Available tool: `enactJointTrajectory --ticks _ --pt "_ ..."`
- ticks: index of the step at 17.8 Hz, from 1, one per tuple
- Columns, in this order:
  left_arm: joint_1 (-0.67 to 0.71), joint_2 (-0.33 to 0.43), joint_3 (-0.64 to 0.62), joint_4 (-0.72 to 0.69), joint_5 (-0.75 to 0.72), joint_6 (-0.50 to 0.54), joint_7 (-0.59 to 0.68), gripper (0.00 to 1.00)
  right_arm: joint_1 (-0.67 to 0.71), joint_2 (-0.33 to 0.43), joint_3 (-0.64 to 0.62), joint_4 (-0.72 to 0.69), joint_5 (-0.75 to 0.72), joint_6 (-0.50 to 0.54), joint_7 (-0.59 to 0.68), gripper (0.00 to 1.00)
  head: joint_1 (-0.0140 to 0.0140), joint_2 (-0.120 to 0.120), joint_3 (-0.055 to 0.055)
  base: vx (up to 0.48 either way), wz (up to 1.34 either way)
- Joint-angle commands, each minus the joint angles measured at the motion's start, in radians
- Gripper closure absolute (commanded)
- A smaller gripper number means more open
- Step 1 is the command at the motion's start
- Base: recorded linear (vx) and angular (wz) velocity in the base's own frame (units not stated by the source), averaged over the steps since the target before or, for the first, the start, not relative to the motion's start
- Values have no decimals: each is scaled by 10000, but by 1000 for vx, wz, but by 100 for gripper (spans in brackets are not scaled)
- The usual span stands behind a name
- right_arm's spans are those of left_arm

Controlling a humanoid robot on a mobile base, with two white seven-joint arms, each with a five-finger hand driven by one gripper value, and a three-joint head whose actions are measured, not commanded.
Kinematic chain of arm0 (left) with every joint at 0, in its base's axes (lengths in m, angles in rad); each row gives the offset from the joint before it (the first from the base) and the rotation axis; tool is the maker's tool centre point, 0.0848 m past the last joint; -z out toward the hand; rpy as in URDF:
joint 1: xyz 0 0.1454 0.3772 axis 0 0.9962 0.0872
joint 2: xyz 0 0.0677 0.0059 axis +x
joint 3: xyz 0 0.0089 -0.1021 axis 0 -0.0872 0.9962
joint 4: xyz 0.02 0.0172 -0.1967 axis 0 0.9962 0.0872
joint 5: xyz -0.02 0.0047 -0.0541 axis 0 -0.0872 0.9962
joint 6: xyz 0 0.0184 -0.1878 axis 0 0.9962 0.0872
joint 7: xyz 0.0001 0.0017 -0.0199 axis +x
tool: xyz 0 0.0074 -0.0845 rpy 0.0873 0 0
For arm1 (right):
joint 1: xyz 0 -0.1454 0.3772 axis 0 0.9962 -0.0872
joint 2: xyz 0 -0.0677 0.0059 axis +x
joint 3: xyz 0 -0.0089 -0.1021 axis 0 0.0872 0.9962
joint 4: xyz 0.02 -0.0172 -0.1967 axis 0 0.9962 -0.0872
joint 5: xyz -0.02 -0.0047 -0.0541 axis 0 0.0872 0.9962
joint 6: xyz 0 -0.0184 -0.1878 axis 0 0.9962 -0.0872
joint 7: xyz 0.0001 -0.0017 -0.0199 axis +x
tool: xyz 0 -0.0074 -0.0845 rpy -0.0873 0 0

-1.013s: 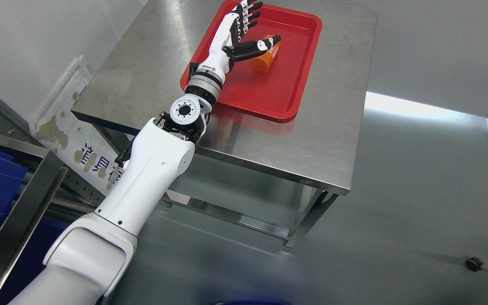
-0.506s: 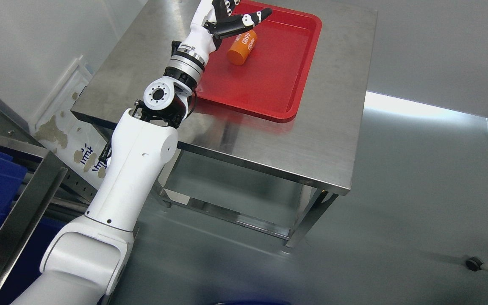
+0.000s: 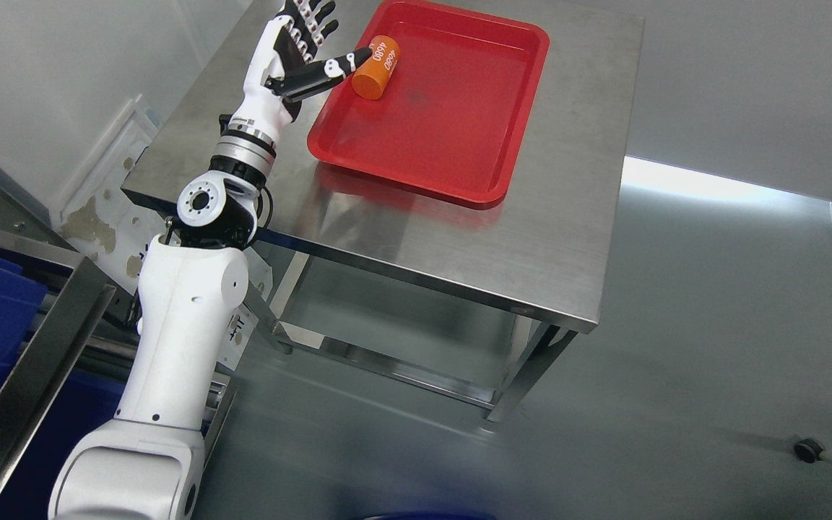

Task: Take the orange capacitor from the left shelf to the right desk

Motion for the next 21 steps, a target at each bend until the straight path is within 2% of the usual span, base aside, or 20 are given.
enactJointTrajectory --ticks 1,3,9,21 --pt "1208 447 2061 -2160 -121 1055 219 1 199 -174 -122 -175 30 -13 2 0 0 0 0 0 0" --pt "1361 492 2247 -2730 -152 1579 266 1 199 -174 -122 -175 30 2 2 0 0 0 0 0 0" --pt "2558 723 2569 -3177 -152 1627 235 0 199 -174 -122 -175 30 -13 2 0 0 0 0 0 0" --pt "2037 354 2478 -3162 -152 1566 235 0 199 -174 -122 -175 30 2 2 0 0 0 0 0 0"
